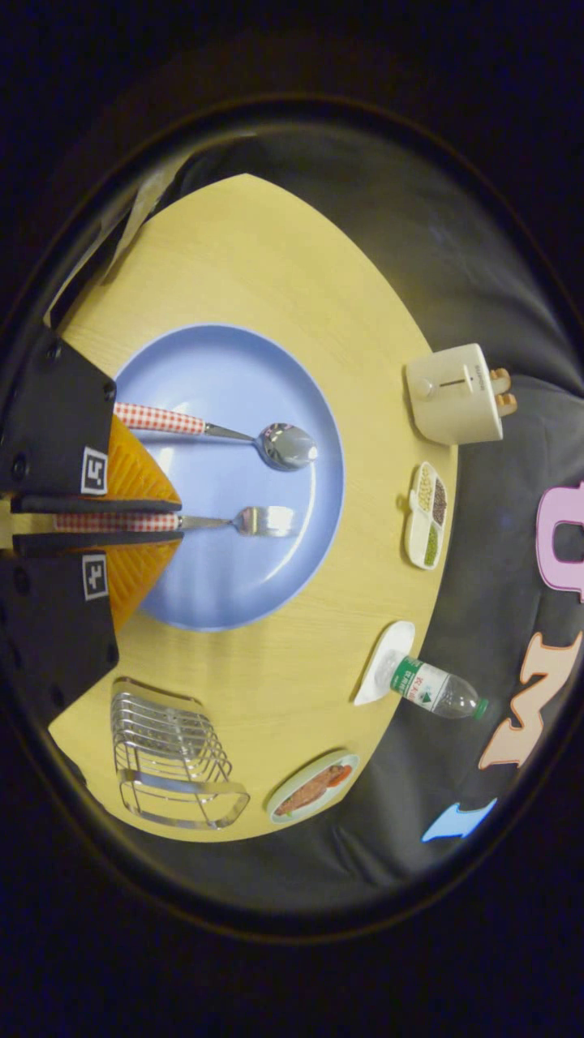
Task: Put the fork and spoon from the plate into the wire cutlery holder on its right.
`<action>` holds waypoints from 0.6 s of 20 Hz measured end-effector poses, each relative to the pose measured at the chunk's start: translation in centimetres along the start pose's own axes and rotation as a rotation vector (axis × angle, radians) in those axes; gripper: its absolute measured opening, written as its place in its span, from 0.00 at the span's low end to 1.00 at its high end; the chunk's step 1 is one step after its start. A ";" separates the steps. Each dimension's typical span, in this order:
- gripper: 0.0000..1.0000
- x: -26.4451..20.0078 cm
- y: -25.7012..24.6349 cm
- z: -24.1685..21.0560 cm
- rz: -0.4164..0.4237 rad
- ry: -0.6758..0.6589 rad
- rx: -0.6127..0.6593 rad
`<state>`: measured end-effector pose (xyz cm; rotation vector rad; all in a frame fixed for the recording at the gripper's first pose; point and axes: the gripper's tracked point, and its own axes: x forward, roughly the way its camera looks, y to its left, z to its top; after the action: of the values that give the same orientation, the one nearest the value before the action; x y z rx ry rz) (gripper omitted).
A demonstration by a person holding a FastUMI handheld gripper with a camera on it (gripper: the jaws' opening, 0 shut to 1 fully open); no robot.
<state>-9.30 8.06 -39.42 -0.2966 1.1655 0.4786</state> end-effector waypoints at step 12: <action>0.12 -6.7 -6.1 3.8 0.019 0.007 -0.007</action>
<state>-5.21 3.17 -31.91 -0.2942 1.1747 0.4985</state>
